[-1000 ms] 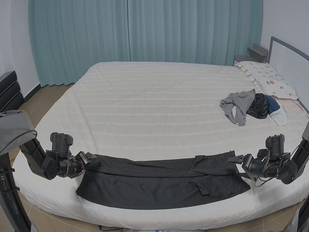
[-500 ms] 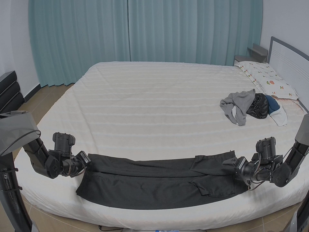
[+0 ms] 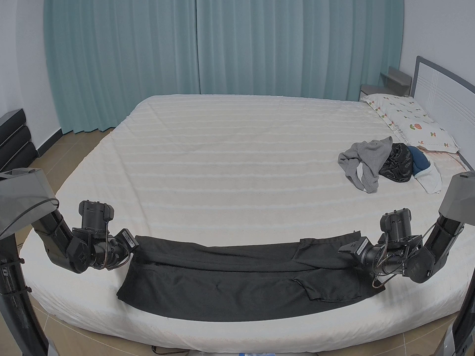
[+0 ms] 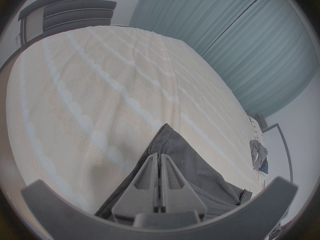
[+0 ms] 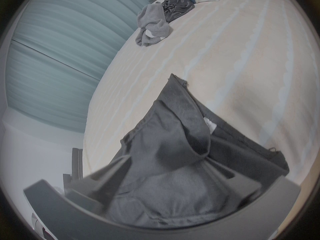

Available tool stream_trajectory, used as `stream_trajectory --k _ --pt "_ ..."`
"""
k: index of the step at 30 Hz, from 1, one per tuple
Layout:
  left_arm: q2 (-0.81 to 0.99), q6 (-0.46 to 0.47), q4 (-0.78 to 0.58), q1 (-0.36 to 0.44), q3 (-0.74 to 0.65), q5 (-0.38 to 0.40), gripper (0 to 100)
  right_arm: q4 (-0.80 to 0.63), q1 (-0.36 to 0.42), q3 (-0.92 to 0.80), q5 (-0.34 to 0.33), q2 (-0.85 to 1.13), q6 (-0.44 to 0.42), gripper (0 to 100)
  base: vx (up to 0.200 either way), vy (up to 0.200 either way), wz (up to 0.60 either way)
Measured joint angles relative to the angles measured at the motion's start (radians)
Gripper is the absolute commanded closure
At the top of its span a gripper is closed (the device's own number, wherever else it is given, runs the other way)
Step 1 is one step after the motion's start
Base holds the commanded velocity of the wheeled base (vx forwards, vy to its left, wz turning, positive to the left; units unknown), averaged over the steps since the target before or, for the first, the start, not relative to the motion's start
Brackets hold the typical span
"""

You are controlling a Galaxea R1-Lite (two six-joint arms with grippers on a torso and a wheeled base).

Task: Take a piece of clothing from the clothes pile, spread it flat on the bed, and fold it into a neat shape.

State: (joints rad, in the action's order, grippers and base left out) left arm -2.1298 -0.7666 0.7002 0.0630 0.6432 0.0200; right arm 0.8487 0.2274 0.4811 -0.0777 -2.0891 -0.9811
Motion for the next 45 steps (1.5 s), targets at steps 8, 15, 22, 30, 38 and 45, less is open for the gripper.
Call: stream_trajectory --k 8,15,22,30,38,45 --pt "0.006 0.000 0.000 -0.001 0.001 -0.001 100 -0.019 -0.011 0.028 0.019 -0.021 0.000 100 0.000 0.000 0.00" --pt "0.012 0.000 0.000 -0.001 0.009 -0.001 100 -0.026 -0.022 0.042 0.019 -0.019 -0.001 100 0.000 0.000 0.00" --pt "0.016 -0.054 0.000 -0.004 0.063 -0.016 100 -0.032 -0.045 0.121 0.020 -0.002 -0.001 100 0.000 0.000 0.00" --pt "0.005 -0.097 0.027 -0.004 0.174 -0.080 100 -0.031 -0.079 0.303 0.023 -0.015 -0.001 100 0.000 0.000 0.00" --pt "-0.049 -0.097 0.247 0.002 0.206 -0.120 100 -0.026 -0.095 0.396 0.018 -0.066 0.003 100 0.000 0.000 0.00" --pt "-0.090 -0.096 0.276 0.016 0.211 -0.125 100 -0.021 -0.110 0.463 0.014 -0.107 0.002 100 0.000 0.000 0.00"
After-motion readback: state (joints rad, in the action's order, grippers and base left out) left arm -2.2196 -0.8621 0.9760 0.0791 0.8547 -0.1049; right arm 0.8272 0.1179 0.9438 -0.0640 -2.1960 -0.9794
